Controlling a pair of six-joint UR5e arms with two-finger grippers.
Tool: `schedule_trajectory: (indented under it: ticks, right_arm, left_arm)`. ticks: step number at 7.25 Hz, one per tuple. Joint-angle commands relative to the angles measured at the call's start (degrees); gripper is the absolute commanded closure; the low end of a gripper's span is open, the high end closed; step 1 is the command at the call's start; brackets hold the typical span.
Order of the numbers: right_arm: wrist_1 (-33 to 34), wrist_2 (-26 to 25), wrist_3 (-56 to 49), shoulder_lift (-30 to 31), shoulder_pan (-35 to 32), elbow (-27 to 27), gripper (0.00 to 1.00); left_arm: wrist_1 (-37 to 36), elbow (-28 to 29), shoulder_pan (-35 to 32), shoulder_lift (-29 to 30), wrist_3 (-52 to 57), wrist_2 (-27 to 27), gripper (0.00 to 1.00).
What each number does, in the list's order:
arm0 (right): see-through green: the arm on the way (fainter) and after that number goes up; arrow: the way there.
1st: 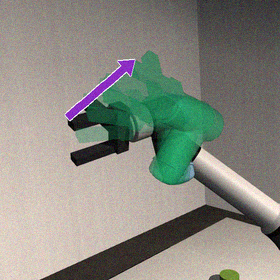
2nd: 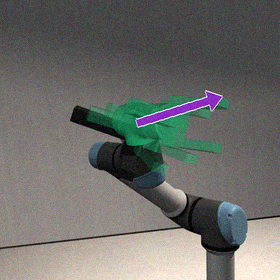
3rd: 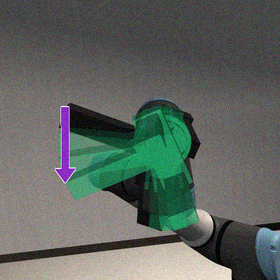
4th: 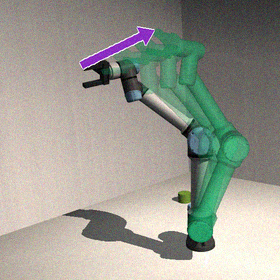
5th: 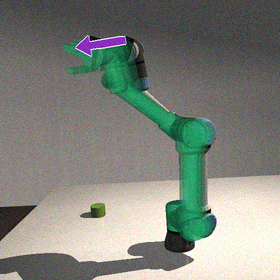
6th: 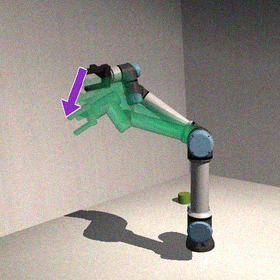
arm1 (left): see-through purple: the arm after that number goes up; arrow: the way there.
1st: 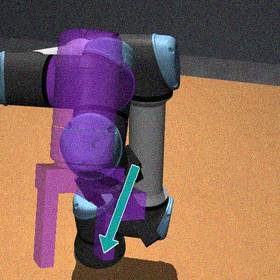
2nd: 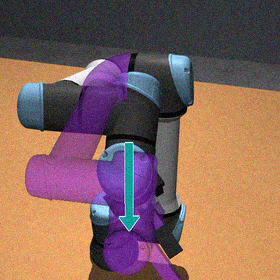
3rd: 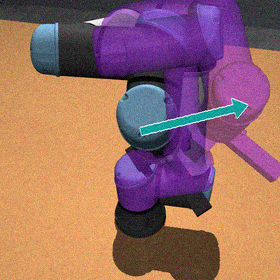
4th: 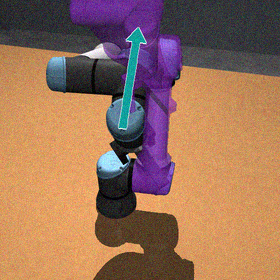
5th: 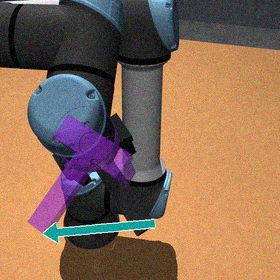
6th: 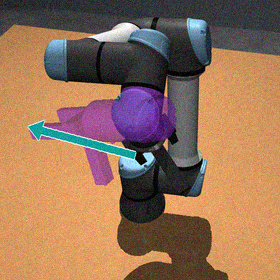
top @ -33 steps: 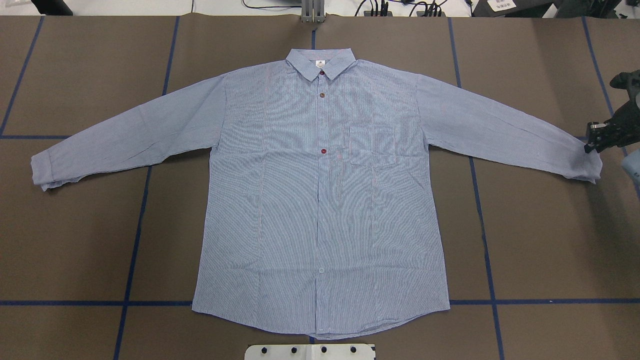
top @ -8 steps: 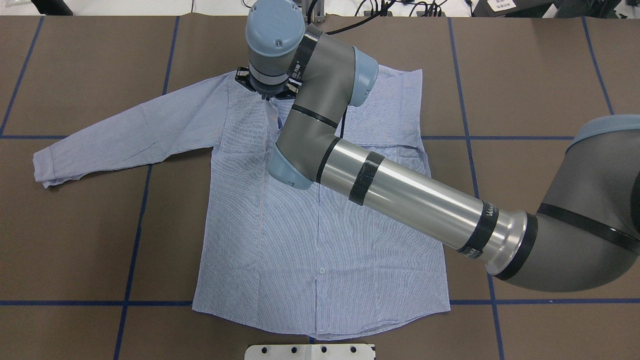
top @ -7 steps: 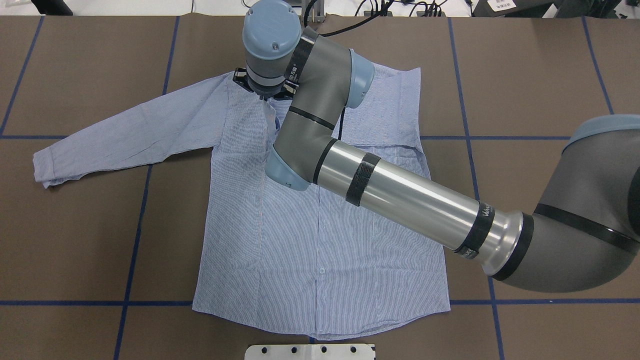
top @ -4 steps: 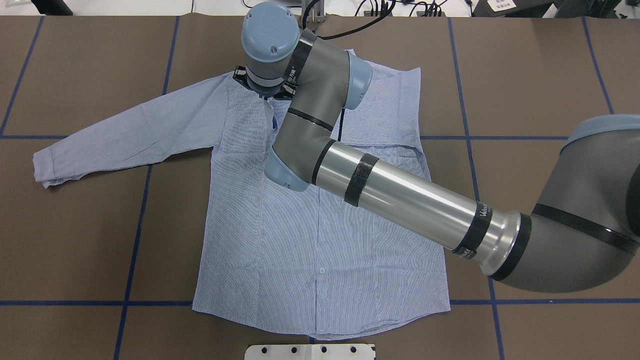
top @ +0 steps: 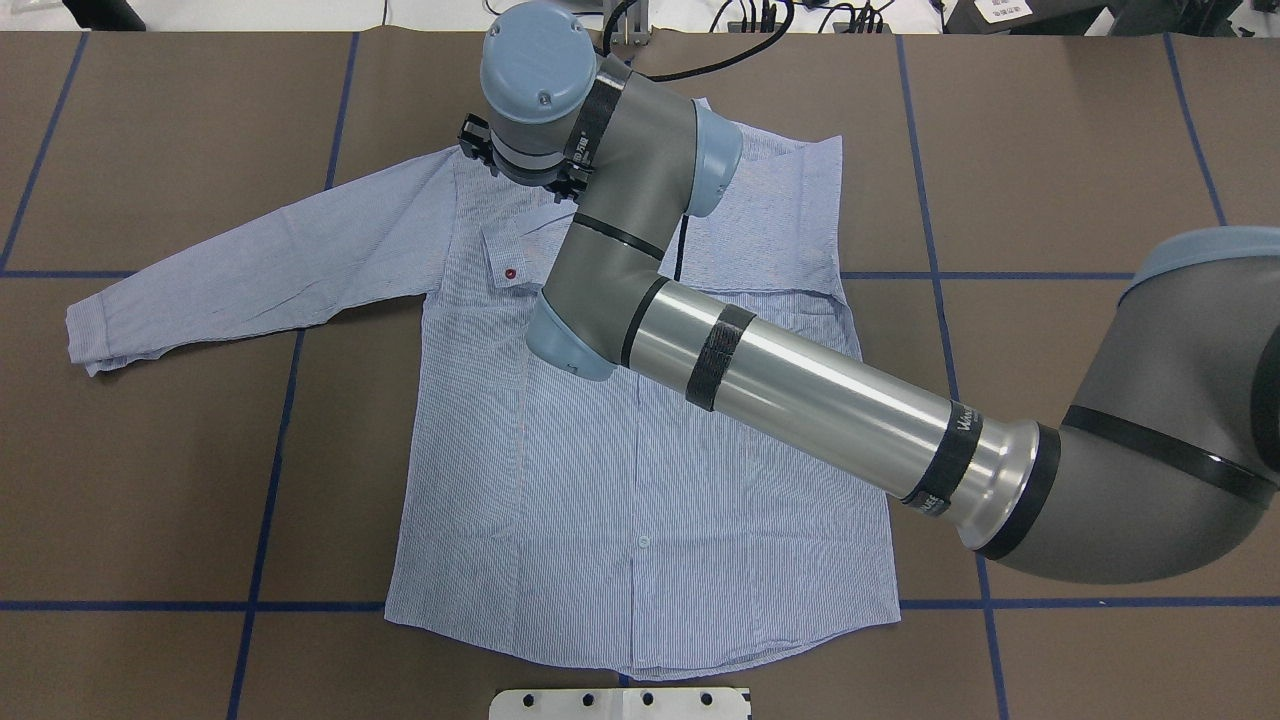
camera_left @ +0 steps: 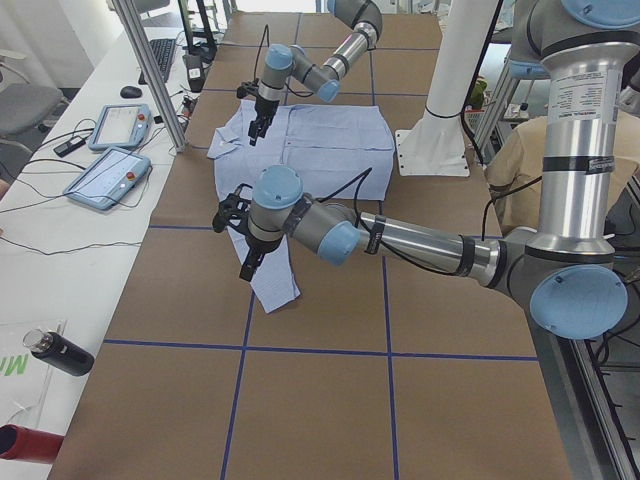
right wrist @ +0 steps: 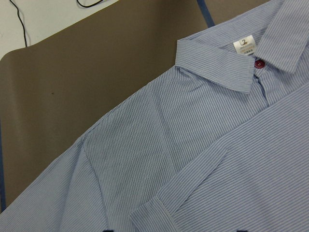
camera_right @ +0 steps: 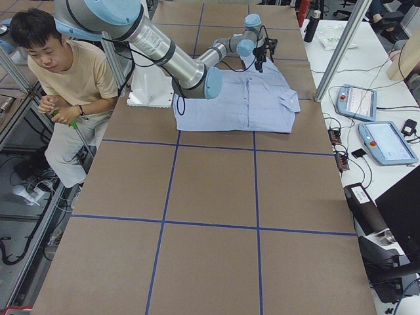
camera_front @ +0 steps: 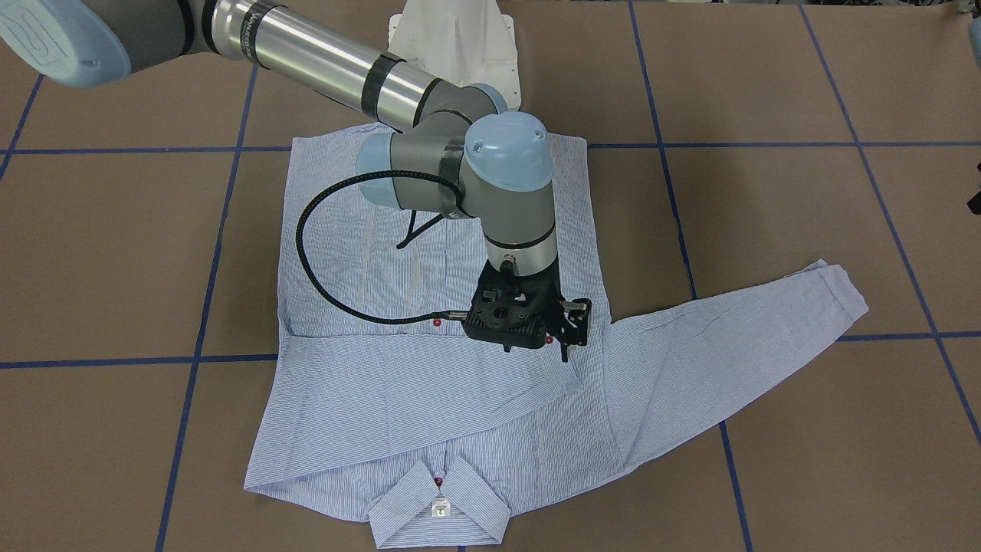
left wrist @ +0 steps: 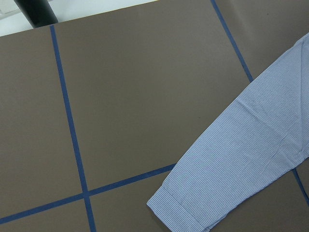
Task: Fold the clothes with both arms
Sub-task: 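Release the sleeve and raise the right gripper while the left grasps the other cuff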
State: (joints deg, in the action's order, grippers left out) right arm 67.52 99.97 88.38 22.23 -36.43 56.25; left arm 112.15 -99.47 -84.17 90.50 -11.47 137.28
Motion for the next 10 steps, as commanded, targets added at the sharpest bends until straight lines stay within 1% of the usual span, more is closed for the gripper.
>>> schedule_trajectory:
  ticks: [1,2,3,4,5,6,7,8,10]
  right_arm:
    - [0.2,3.5,1.3,4.6,-2.5,5.2,0.01]
    - [0.2,5.3,1.3,10.0,-3.6,11.6,0.01]
    - [0.4,7.3,1.2,13.4,-4.8,15.5,0.01]
    - [0.7,10.7,0.7,16.9,-6.4,18.9,0.01]
    - [0.6,14.1,0.4,21.8,-8.6,23.8,0.01]
    - [0.5,14.7,0.1,25.2,-9.8,27.2,0.01]
    - [0.6,14.6,0.1,25.6,-9.8,27.8,0.01]
    - [0.6,14.5,0.0,25.6,-9.8,27.8,0.01]
    - [0.6,14.0,0.1,25.6,-9.7,27.9,0.01]
  left_arm:
    - [1.3,10.9,1.0,7.0,-5.6,0.6,0.01]
    - [7.0,14.7,5.6,7.7,-9.6,1.1,0.01]
    - [14.2,19.7,7.1,7.9,-12.5,1.2,0.01]
    - [22.5,23.4,12.1,7.9,-19.3,0.9,0.01]
    - [29.4,28.1,15.1,8.5,-22.9,0.0,0.02]
    - [33.3,31.8,16.0,8.6,-23.0,-3.1,0.09]
    - [34.8,32.1,17.5,8.6,-25.1,-6.2,0.18]
    - [35.0,32.6,17.5,8.4,-24.7,-6.4,0.26]
    - [34.8,32.7,17.6,8.3,-25.2,-6.6,0.36]
